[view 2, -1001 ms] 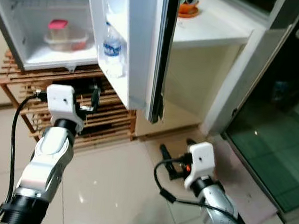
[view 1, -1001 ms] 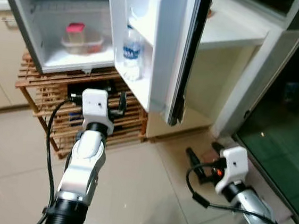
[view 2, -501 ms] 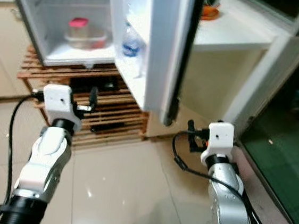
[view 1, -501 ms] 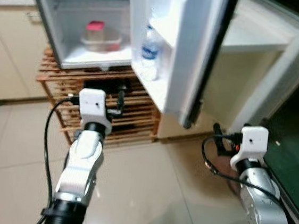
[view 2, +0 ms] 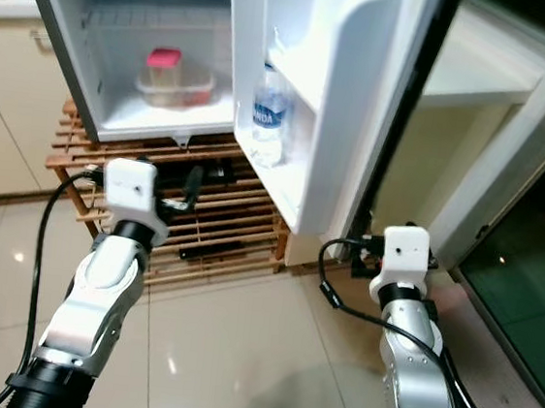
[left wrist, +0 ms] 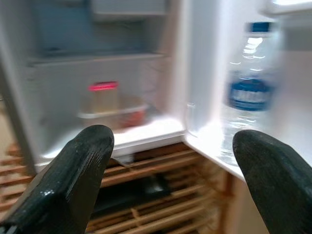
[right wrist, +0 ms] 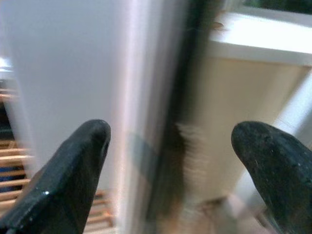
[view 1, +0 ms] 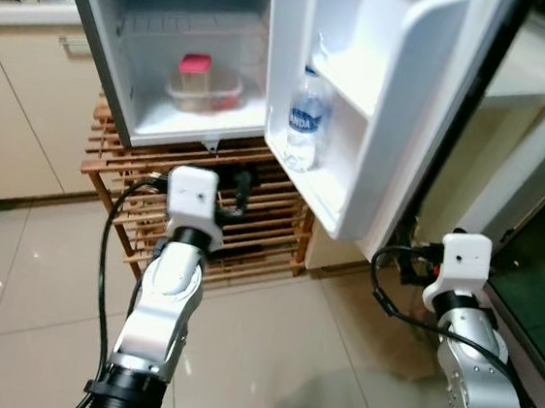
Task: Restocking fridge
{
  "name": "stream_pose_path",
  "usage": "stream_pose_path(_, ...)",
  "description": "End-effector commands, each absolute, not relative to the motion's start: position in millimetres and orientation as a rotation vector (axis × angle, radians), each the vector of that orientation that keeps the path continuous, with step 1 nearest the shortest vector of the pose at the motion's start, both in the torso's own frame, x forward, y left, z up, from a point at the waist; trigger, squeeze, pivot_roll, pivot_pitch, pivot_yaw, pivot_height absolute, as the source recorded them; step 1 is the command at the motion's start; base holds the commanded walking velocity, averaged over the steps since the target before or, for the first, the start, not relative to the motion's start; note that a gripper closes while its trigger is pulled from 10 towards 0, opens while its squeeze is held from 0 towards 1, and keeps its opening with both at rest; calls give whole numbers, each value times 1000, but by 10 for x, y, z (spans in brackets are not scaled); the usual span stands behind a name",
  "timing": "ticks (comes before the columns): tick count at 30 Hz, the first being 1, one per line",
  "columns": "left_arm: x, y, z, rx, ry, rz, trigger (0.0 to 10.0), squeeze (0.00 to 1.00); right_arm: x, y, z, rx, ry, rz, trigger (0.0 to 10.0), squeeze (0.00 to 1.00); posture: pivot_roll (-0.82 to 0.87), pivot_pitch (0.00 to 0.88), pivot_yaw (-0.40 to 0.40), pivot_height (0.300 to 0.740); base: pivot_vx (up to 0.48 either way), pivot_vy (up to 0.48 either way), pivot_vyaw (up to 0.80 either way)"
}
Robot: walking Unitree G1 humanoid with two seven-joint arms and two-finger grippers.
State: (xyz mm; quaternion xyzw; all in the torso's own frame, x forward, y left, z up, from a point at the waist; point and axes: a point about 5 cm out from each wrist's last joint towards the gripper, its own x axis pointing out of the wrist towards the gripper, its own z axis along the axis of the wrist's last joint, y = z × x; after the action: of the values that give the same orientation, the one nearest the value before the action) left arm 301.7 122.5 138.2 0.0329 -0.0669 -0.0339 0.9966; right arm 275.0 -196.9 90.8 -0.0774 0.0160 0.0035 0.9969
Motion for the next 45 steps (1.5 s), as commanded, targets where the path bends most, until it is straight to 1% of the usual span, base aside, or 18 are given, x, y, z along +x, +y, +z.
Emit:
stream_pose_path(1,3016,1290,1322,80,-102,-39,10000,0,2704,-1950,881,-165,37,12,10000,0,-107,0,6,740,0,0,0)
stream_pose_path(7,3026,1312,1278,82,-81,-34,10000,0,2711,-2109,824,-239,79,-100,10000,0,-106,0,13,740,0,0,0)
stream_pose_path(10,3076,1383,1113,101,-11,-36,10000,0,2789,-2141,863,-288,71,-138,10000,0,-96,0,14,740,0,0,0)
stream_pose_path(11,3117,1474,932,132,71,-33,10000,0,2850,-2160,922,-330,56,-171,10000,0,-91,0,14,740,0,0,0)
stream_pose_path(14,3114,1563,817,166,113,-25,10000,0,2889,-2164,981,-360,36,-195,10000,0,-90,0,18,740,0,0,0)
stream_pose_path(16,3086,1628,716,167,160,-10,10000,0,2917,-2154,1013,-383,25,-202,10000,0,-93,0,24,740,0,0,0)
stream_pose_path(18,2950,1749,465,176,265,7,10000,0,3039,-2150,1081,-439,15,-241,10000,0,-92,0,23,740,0,0,0)
stream_pose_path(22,2866,1781,337,162,305,18,10000,0,3102,-2153,1153,-439,-1,-247,10000,0,-79,0,13,740,0,0,0)
stream_pose_path(23,2808,1829,230,148,348,43,10000,0,3096,-2054,1169,-382,-15,-170,10000,0,-73,0,3,740,0,0,0)
stream_pose_path(25,2795,1839,205,144,357,50,10000,0,3091,-2029,1169,-366,-18,-150,10000,0,-73,0,3,740,0,0,0)
stream_pose_path(28,2736,1923,122,154,388,92,10000,0,2942,-1670,1062,-189,-9,106,10000,0,-71,0,-6,740,0,0,0)
stream_pose_path(33,2760,1919,139,152,374,96,10000,0,2788,-1429,1057,-52,-19,272,10000,0,-73,0,-7,740,0,0,0)
stream_pose_path(37,2779,1843,139,149,361,66,10000,0,2571,-1228,1034,124,77,526,10000,0,-82,0,-9,740,0,0,0)
stream_pose_path(38,2779,1843,139,149,361,66,10000,0,2571,-1228,1034,124,77,526,10000,0,-82,0,-9,740,0,0,0)
stream_pose_path(39,2777,1818,131,143,358,62,10000,0,2465,-1219,986,193,152,620,10000,0,-84,0,-13,740,0,0,0)
stream_pose_path(42,2764,1801,116,139,360,61,10000,0,2374,-1260,932,247,214,675,10000,0,-84,0,-19,740,0,0,0)
stream_pose_path(43,2729,1805,70,130,385,69,10000,0,2274,-1314,886,289,275,739,10000,0,-85,0,-22,740,0,0,0)
stream_pose_path(45,2685,1834,-6,137,444,84,10000,0,2253,-1360,866,306,306,741,10000,0,-87,0,-23,740,0,0,0)
